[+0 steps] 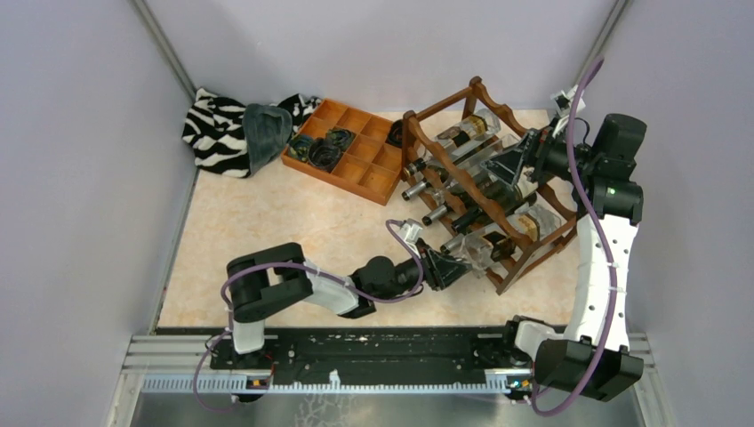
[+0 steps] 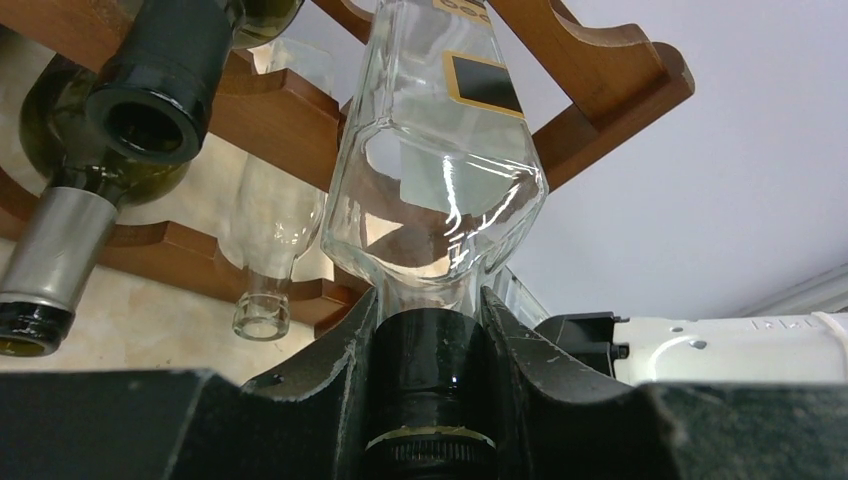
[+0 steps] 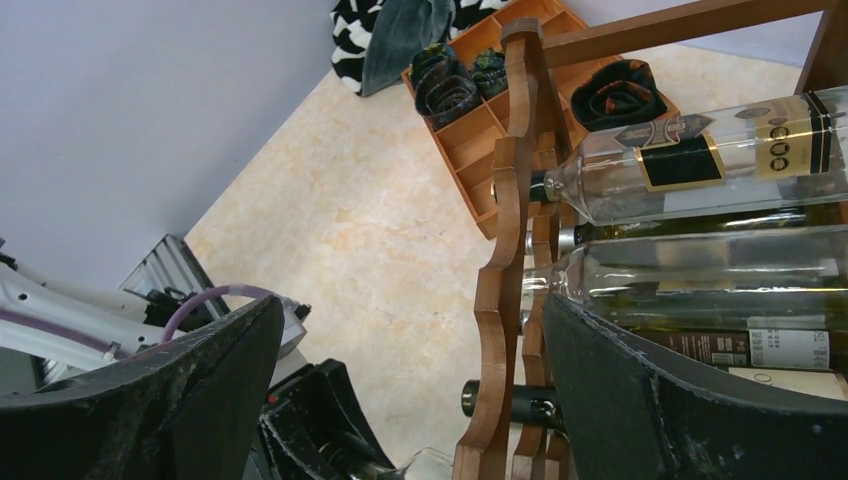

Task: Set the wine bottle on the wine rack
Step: Place the wine bottle in the wine rack.

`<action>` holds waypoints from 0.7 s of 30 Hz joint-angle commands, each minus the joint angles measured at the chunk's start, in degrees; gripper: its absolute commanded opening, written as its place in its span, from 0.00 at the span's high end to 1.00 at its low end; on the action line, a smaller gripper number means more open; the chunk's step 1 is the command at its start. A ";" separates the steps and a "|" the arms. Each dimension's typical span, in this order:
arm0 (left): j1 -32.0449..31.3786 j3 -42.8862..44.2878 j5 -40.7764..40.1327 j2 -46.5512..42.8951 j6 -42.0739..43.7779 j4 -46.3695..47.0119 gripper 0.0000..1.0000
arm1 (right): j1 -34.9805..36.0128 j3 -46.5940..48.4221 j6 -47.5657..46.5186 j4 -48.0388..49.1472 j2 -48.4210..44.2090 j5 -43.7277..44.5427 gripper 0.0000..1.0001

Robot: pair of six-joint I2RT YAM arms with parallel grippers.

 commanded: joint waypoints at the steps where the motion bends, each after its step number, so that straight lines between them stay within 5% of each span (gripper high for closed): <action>1: -0.39 5.35 -3.72 0.43 0.09 14.41 1.00 | -0.94 0.16 0.70 2.50 -0.16 -1.23 0.02; 21: -1.38 17.70 -6.91 6.14 3.19 5.72 1.00 | -3.61 3.97 -3.13 -1.23 1.23 4.53 0.02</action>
